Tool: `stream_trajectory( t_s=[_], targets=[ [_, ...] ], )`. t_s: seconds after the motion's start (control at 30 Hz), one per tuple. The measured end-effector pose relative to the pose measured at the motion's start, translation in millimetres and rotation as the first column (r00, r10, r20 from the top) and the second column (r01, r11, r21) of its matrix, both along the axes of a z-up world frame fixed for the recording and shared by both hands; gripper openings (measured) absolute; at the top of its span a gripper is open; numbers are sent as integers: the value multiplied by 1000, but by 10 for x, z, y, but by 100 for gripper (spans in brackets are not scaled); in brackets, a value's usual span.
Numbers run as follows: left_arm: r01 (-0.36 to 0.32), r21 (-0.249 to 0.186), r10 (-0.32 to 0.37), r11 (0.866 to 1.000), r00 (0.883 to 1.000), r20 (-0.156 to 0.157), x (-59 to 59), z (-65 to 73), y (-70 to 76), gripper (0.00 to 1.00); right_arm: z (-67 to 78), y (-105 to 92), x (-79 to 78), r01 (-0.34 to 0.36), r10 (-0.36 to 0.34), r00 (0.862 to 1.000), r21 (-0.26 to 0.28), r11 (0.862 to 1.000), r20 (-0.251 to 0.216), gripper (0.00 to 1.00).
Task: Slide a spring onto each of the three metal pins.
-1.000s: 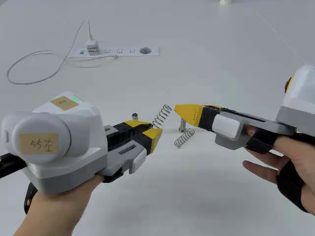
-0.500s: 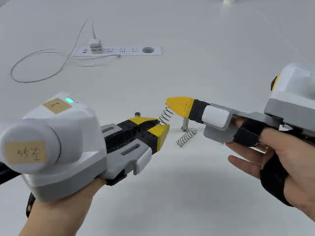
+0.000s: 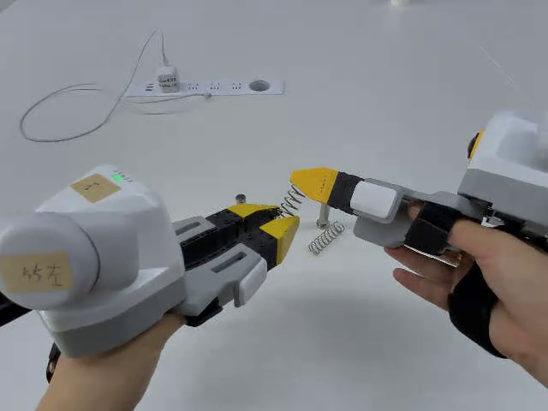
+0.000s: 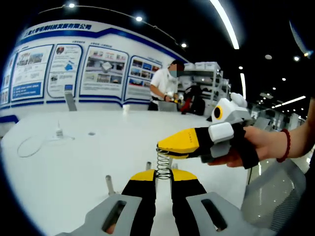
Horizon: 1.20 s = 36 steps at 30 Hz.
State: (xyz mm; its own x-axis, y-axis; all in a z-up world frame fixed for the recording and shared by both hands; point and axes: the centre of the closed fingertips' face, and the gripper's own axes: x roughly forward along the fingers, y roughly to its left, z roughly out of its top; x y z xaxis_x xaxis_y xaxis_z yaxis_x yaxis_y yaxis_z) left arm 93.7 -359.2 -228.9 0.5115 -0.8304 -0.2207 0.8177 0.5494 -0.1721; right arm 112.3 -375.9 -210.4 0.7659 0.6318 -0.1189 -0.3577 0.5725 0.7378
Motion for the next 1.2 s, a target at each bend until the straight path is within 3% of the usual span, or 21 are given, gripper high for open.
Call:
stream_trajectory(
  t_s=[0.3,0.6,0.77,0.87,0.97,1.2],
  targets=[
    [-8,10,8,1000,1000,2,11,-11,11,11,29,45,-25,-20,20,1000,-9,1000,18,11],
    [-12,93,8,996,999,38,23,-73,34,12,42,100,-18,-39,43,998,-65,997,52,11],
    [-23,138,16,990,998,54,43,-120,80,19,62,114,8,-43,51,996,-99,994,74,11],
    [-37,170,31,985,999,36,58,-192,123,25,77,118,36,-42,53,995,-116,992,90,11],
    [-47,200,40,979,998,38,69,-250,162,31,85,127,65,-43,57,993,-135,990,101,11],
    [-81,232,76,969,997,33,101,-320,231,47,107,155,140,-40,83,982,-243,969,171,11]
  ],
)
